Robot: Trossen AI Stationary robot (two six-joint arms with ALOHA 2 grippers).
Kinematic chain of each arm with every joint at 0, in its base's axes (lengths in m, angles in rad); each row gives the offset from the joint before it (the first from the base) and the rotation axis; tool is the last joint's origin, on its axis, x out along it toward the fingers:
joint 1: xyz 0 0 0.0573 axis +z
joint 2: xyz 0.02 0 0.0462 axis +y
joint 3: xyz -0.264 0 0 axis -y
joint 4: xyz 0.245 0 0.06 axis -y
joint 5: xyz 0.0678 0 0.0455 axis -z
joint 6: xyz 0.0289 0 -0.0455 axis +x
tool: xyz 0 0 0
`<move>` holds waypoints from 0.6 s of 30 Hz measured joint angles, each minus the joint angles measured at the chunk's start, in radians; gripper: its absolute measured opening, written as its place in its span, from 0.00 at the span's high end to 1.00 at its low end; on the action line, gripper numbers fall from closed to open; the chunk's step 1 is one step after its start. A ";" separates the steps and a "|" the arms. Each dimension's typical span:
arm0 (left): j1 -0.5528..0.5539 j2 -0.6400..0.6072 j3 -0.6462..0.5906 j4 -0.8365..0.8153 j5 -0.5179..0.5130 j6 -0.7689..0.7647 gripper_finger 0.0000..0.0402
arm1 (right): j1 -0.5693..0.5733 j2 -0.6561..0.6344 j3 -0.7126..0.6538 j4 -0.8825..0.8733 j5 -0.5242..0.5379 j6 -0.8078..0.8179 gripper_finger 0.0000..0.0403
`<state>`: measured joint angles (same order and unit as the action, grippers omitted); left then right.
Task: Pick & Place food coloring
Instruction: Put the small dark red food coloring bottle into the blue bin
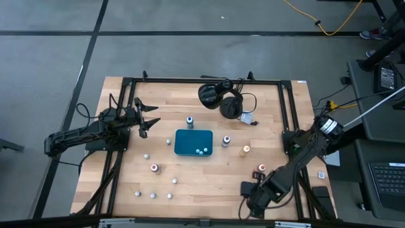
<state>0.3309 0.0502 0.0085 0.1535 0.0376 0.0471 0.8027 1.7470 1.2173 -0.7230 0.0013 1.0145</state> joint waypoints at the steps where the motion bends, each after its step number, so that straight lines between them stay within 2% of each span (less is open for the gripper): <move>1: 0.000 0.000 0.000 0.000 0.000 0.000 0.37 | -0.016 0.000 0.030 -0.026 0.000 -0.021 0.81; 4: 0.000 0.000 0.000 0.000 0.000 0.000 0.37 | -0.069 0.000 0.118 -0.108 0.000 -0.108 0.84; 10: 0.000 0.000 0.000 0.000 0.000 0.000 0.37 | -0.192 0.000 0.277 -0.254 0.005 -0.254 0.82; 18: 0.000 0.000 0.000 0.000 0.000 0.000 0.37 | -0.351 0.016 0.400 -0.333 0.005 -0.469 0.84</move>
<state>0.3309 0.0502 0.0082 0.1535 0.0376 0.0471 0.4519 1.7627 1.6171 -1.0562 0.0067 0.5451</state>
